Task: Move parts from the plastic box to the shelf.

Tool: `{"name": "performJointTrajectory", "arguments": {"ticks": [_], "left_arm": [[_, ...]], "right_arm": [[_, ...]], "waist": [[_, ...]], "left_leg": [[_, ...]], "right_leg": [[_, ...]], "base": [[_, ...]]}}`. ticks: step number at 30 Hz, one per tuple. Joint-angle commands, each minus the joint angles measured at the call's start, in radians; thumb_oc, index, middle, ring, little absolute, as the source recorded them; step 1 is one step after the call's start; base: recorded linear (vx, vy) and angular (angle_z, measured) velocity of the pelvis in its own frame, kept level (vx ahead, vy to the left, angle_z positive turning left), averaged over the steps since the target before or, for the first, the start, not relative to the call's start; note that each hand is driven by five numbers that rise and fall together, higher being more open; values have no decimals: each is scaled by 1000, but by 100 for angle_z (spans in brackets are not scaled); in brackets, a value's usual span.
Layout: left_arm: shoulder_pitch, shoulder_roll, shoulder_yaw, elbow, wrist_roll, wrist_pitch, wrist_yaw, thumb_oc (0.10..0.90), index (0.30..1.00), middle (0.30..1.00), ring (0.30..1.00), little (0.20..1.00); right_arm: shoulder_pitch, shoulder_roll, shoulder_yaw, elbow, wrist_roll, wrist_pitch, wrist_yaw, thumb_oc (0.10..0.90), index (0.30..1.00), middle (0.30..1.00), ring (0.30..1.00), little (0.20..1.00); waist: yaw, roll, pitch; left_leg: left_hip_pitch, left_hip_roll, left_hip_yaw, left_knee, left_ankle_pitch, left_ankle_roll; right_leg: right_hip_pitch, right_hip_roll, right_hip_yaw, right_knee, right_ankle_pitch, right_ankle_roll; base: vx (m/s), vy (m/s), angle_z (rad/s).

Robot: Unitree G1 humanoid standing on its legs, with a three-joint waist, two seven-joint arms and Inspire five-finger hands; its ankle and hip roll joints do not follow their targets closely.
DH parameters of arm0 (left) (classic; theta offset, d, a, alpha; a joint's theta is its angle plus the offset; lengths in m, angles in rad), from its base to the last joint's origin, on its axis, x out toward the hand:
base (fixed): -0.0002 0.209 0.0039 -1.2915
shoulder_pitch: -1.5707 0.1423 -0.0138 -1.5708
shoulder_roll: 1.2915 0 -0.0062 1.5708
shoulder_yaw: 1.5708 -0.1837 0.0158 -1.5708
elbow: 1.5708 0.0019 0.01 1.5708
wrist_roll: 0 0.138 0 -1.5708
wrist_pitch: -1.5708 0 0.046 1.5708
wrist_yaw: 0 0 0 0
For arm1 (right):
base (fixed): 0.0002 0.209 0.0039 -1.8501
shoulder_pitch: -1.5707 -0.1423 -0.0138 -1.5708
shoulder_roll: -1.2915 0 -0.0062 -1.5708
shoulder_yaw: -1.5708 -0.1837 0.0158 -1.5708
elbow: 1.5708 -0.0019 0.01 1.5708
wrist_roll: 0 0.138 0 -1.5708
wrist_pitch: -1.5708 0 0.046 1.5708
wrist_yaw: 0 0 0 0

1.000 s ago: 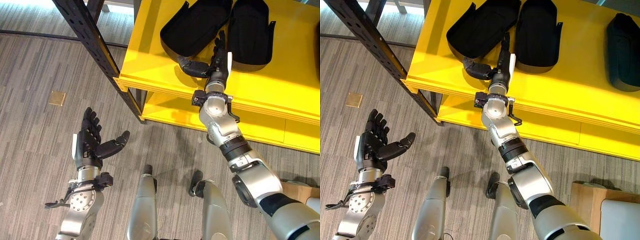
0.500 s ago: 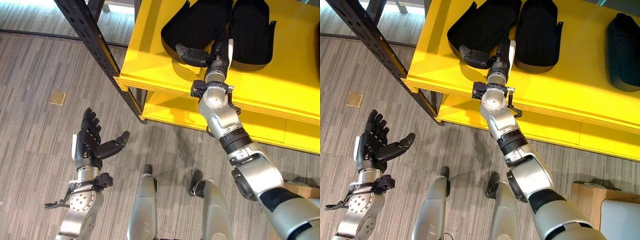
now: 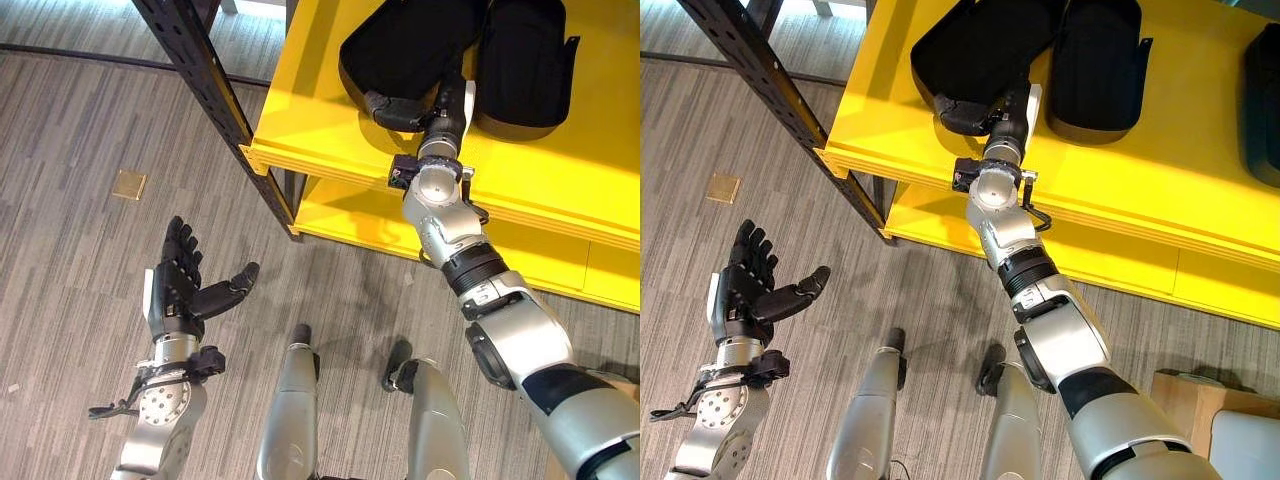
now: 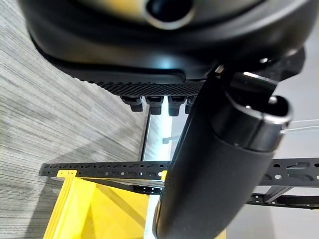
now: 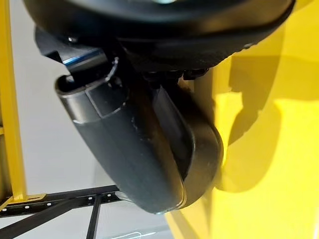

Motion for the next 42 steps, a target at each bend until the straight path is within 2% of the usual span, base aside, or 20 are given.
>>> {"name": "performJointTrajectory", "arguments": {"ticks": [1,12,22,31,39,40,42], "left_arm": [[25,85,49,-161,26,-122,-2,900,1000,1000,1000,1000],[26,91,55,-160,24,-125,2,900,1000,1000,1000,1000],[27,95,52,-151,18,-121,6,900,1000,1000,1000,1000],[22,97,52,-153,19,-119,9,900,1000,1000,1000,1000],[16,101,46,-153,17,-119,16,900,1000,1000,1000,1000],[20,102,48,-160,18,-124,16,900,1000,1000,1000,1000],[22,101,48,-166,19,-127,16,900,1000,1000,1000,1000]], "right_arm": [[-206,-24,-9,44,37,-89,4,900,1000,1000,1000,1000],[-249,-20,-8,88,91,-107,0,900,1000,1000,1000,1000],[-265,-4,-53,116,197,-145,-15,900,1000,1000,1000,1000],[-265,-9,-69,99,234,-164,-25,900,1000,1000,1000,1000],[-278,-13,-75,92,223,-168,-55,900,1000,1000,1000,1000],[-286,-21,-45,86,149,-141,-65,900,1000,1000,1000,1000],[-288,-21,-20,91,100,-119,-68,900,1000,1000,1000,1000]], "waist": [[20,29,-45],[24,33,-41],[18,30,-49],[16,29,-53],[16,27,-53],[18,28,-50],[21,28,-46]], "left_leg": [[-75,-17,-5,-1,39,79],[-101,-23,-7,-2,50,80],[-106,-23,-10,-8,50,78],[-99,-22,-10,-12,48,78],[-103,-23,-10,-9,48,77],[-103,-23,-9,-11,50,77],[-104,-23,-9,-11,50,78]], "right_leg": [[70,-25,56,-74,44,76],[43,-29,55,-65,46,75],[38,-27,56,-63,45,75],[44,-27,55,-64,43,77],[43,-27,54,-65,44,78],[43,-27,53,-66,43,78],[40,-28,53,-63,43,78]], "base": [[-10,-6,3],[-3,0,1],[0,0,0],[0,0,0],[0,0,0],[0,0,0],[0,0,0]]}}
